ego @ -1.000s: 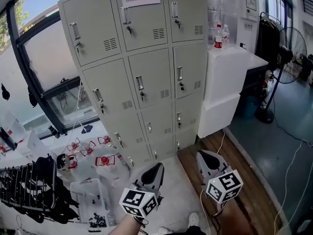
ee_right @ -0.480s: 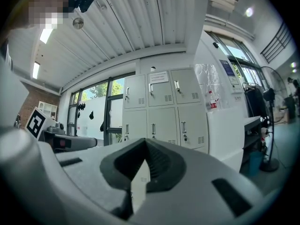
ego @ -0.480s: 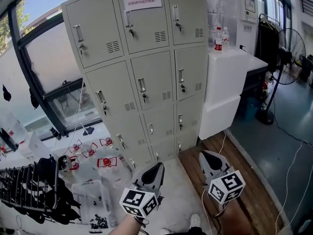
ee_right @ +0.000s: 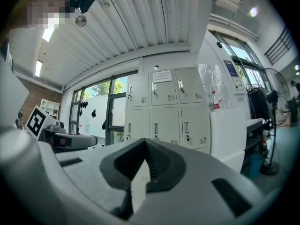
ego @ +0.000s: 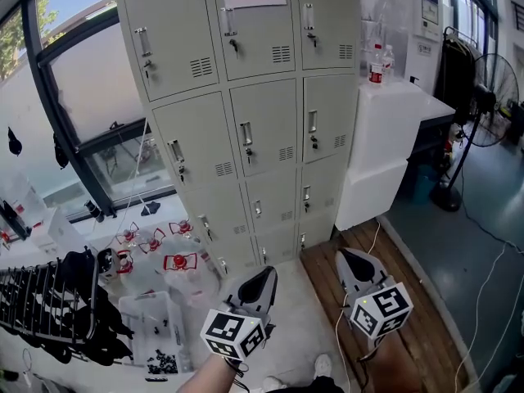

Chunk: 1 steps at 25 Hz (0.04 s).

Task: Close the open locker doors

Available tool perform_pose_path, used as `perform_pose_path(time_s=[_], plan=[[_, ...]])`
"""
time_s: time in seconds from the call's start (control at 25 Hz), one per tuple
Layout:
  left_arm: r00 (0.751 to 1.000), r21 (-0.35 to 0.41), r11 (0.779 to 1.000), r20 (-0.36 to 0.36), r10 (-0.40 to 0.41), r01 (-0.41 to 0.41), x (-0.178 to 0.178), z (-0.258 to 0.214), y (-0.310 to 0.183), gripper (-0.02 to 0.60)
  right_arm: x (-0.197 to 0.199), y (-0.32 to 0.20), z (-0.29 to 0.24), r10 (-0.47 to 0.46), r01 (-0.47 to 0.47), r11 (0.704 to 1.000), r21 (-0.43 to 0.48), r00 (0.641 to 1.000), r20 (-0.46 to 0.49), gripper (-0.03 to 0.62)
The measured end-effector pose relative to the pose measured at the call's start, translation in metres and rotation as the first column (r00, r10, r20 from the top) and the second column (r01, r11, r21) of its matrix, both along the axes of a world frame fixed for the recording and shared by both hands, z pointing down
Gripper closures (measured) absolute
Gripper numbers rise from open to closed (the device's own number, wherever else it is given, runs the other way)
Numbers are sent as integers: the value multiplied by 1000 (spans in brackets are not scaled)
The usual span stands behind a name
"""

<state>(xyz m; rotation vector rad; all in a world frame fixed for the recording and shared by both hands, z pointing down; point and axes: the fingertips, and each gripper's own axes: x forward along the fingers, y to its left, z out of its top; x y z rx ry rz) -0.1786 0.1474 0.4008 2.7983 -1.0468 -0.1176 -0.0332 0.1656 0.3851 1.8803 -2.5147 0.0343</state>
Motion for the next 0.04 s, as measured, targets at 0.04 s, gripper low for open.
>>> perform_pose_path(time_s=[0.04], plan=[[1000,0,1000,-1,0,0,-1,0,0,578,-1,0,0,-1,1,1000,0,1000,-1,594]])
